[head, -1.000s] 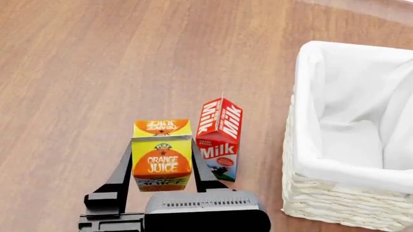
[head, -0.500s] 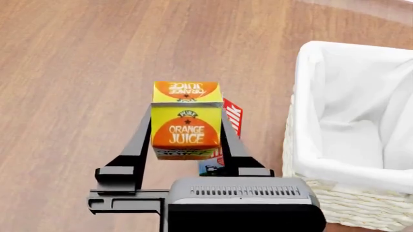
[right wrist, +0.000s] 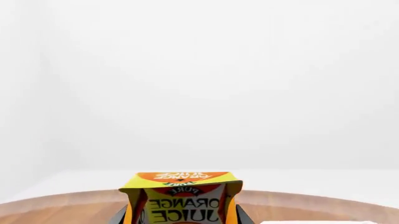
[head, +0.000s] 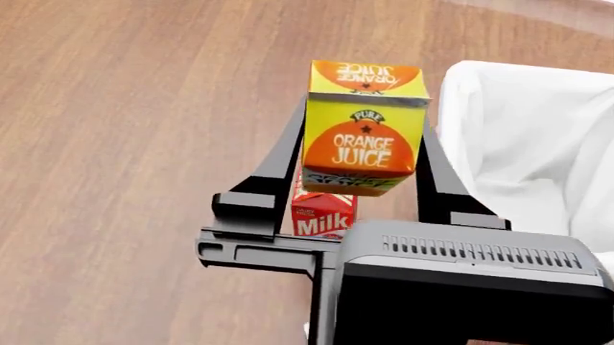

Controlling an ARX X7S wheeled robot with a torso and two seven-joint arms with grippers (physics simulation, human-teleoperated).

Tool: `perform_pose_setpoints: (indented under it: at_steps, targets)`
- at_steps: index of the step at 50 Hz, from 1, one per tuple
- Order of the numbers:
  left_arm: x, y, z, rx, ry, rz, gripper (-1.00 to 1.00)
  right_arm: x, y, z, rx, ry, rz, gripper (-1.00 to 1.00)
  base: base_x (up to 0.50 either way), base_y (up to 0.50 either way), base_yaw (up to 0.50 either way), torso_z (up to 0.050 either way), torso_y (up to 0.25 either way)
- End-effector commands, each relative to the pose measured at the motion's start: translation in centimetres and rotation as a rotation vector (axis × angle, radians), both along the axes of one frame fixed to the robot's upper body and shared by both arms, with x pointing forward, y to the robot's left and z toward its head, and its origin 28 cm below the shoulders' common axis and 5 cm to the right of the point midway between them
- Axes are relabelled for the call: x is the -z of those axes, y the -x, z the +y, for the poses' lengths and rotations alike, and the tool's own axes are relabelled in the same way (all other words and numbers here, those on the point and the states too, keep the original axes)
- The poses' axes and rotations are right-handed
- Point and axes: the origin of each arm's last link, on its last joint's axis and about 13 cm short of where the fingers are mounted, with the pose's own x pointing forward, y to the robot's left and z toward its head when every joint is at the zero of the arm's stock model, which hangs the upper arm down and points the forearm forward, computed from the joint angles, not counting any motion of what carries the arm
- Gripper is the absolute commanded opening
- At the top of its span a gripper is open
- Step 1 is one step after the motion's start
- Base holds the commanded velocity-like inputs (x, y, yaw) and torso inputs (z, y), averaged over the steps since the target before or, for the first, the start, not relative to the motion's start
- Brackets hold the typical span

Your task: Pick up the orange juice, and put it in the basket.

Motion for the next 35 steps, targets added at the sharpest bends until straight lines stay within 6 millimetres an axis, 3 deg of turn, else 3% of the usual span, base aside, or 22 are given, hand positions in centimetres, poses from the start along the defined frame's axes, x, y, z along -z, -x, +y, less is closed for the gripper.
perform_pose_setpoints:
  at_steps: [1, 17, 23, 35]
  targets:
    - [0.0, 0.0, 0.0, 0.0, -0.002, 0.001, 1.0, -1.1, -0.7, -1.8, 0.084, 0.011, -0.027, -1.0, 0.0, 0.0, 0.0, 0.0, 0.0]
    - [0.1, -0.1, 0.0, 0.001, -0.005, 0.002, 1.0, -2.5, -2.2, -3.9, 0.141, 0.018, 0.0, -1.0, 0.0, 0.0, 0.0, 0.001, 0.001]
    - [0.1, -0.1, 0.1, -0.004, 0.0, 0.002, 1.0, -3.8, -2.4, -5.0, 0.174, 0.028, 0.022, -1.0, 0.0, 0.0, 0.0, 0.0, 0.002]
    - [0.1, -0.2, 0.1, -0.003, 0.004, 0.005, 1.0, -4.7, -2.2, -7.2, 0.233, 0.055, 0.058, -1.0, 0.0, 0.0, 0.0, 0.0, 0.001]
